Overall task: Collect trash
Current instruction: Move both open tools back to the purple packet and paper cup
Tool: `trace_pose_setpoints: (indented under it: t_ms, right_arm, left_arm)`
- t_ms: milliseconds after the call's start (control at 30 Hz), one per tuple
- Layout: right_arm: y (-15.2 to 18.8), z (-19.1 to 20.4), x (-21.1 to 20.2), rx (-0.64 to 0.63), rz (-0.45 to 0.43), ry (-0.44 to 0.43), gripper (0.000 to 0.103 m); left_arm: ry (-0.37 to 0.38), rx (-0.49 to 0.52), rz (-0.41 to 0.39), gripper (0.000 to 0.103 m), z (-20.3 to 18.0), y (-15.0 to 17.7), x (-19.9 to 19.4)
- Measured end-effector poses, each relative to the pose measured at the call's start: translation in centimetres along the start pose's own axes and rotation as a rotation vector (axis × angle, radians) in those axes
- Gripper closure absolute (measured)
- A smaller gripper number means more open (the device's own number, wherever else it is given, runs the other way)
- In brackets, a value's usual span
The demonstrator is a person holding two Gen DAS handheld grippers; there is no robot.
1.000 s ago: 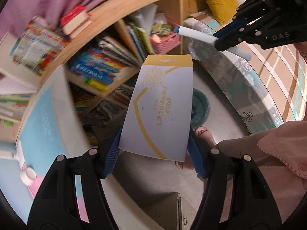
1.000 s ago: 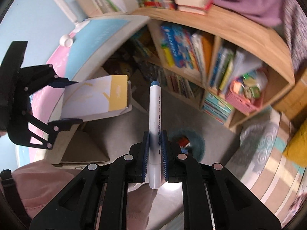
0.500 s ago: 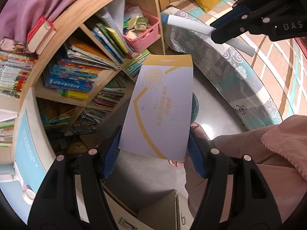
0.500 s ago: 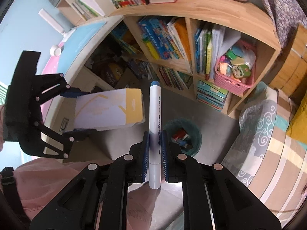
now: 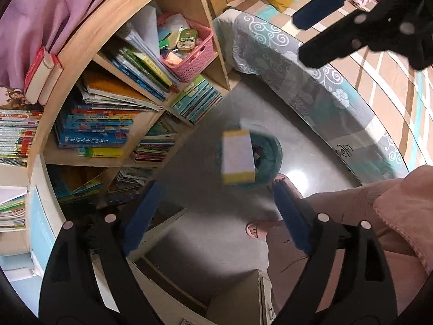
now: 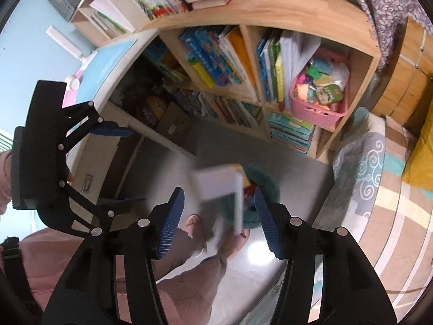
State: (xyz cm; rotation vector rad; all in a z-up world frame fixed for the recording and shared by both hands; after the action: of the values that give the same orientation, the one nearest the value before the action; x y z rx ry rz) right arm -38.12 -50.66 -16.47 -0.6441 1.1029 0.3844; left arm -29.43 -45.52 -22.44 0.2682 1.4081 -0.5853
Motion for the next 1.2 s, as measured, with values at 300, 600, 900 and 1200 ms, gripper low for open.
trace_pose_setpoints:
  t_ms: [300,600,900,1200]
  right_arm:
    - [-0.5,-1.3,-0.5,0.015,-0.002,0.006,0.047]
    - [-2.2,1.2,0.4,-0.062,0.015,-0.036,0.047]
    - [-5.9,7.5,1.8,-0.223,0.024,-0.095,0.047]
    - [-8.5,17.2,4.7,-0.439,0.064,-0.174,0.047]
  left_arm:
    - [0.016,-0.077,-0.005,0.019,2.3,0.4,-0.5]
    - [-0.018,-0.165,-0.023,0.019,4.9,2.2,-2.0]
    - [-0.075,-0.315,-0.031,0.019,8.8,7.3,-4.1]
    - [-0.149,-0.499,0.012,0.018,13.2,17.9,-5.6]
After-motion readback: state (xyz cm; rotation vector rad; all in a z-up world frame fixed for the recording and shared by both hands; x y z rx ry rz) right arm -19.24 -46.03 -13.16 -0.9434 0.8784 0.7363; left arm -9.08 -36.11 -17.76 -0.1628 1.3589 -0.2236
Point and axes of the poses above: each gripper's, at about its wrist camera, not at the fingertips, and x roughly the way its jaws point, z to its left, y to its underside, the point moved 8 cm from there along x, roughly the way its jaws point, and after that the axes turned 1 degree about z, right-handed, at the moved point
